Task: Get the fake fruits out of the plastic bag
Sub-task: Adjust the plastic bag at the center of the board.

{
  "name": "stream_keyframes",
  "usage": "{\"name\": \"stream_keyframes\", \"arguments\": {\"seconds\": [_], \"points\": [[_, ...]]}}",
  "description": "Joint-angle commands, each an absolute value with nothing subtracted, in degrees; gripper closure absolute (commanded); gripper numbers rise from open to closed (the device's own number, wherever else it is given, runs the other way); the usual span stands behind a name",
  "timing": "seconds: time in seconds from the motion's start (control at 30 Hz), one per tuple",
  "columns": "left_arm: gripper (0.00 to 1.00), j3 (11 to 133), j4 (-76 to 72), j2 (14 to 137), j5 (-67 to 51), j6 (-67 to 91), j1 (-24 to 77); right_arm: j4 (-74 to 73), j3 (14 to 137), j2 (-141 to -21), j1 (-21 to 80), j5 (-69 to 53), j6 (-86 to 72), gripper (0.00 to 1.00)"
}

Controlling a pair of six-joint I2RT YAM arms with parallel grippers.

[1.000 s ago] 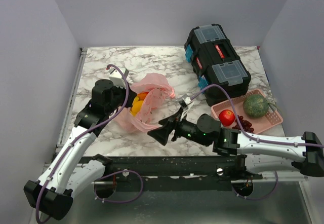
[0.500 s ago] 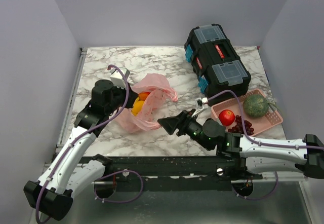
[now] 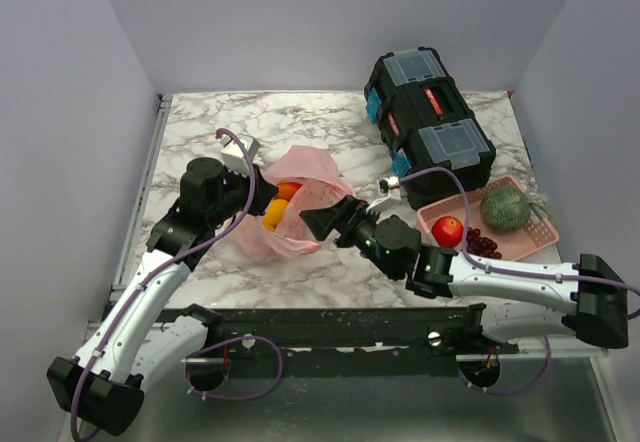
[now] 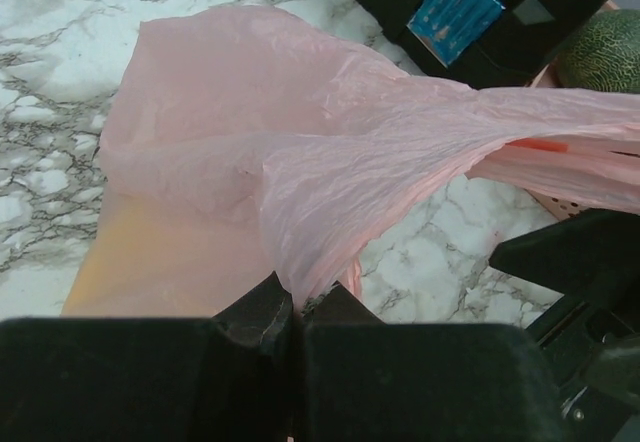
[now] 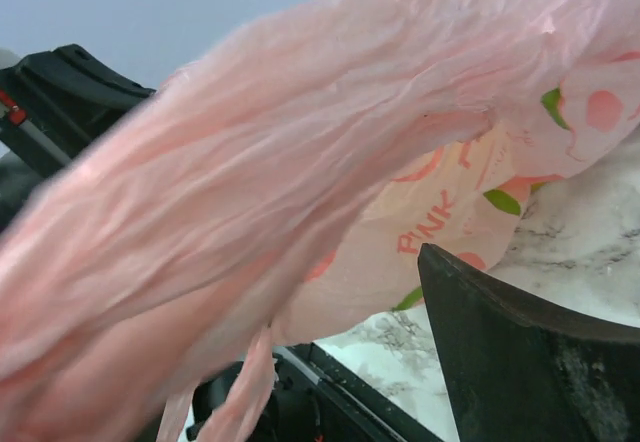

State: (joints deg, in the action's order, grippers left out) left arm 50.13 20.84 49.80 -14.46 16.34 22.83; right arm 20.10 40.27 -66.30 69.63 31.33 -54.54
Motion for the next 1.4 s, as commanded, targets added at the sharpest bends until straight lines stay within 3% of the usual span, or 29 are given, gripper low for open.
{"name": "stream_keyframes", "arguments": {"seconds": [0.0, 0.5, 0.7, 0.8, 0.83, 0.93, 1.07, 1.13, 1.2, 1.37], "points": [[1.00, 49.8, 19.2, 49.6, -18.8, 15.8, 22.5, 20.7, 45.2, -71.5, 68.3, 26.3, -55.9, 0.02], [1.00, 49.7, 18.4, 51.0, -24.4, 16.3, 22.5, 22.6, 53.2, -87.6, 59.1, 10.4, -59.2, 0.00], [1.00, 50.0, 19.0, 51.8, -24.7, 16.3, 22.5, 34.8, 51.8, -91.1, 59.0, -3.6, -52.5, 0.00], [1.00, 50.2, 19.1, 52.0, -25.1, 16.3, 22.5, 36.4, 51.5, -92.6, 58.9, -4.5, -53.3, 0.00], [1.00, 50.2, 19.0, 51.9, -25.1, 16.3, 22.5, 35.8, 51.6, -93.0, 58.9, -3.5, -53.8, 0.04], [1.00, 50.1, 19.2, 51.3, -24.3, 16.2, 22.5, 34.2, 51.3, -94.3, 58.9, -0.4, -53.6, 0.36], [1.00, 49.8, 19.4, 50.0, -20.7, 16.1, 22.5, 27.4, 50.5, -93.3, 59.0, 12.8, -52.8, 0.77], [1.00, 50.1, 20.4, 49.4, -15.6, 16.2, 22.5, 22.0, 49.8, -91.7, 59.0, 22.4, -53.7, 0.93], [1.00, 50.4, 22.1, 48.4, -6.5, 16.5, 22.4, 17.9, 48.3, -88.7, 59.0, 29.5, -53.9, 0.99], [1.00, 49.8, 24.2, 45.4, 10.2, 18.7, 21.4, 16.7, 39.8, -80.1, 59.0, 39.5, -49.7, 0.99]]}}
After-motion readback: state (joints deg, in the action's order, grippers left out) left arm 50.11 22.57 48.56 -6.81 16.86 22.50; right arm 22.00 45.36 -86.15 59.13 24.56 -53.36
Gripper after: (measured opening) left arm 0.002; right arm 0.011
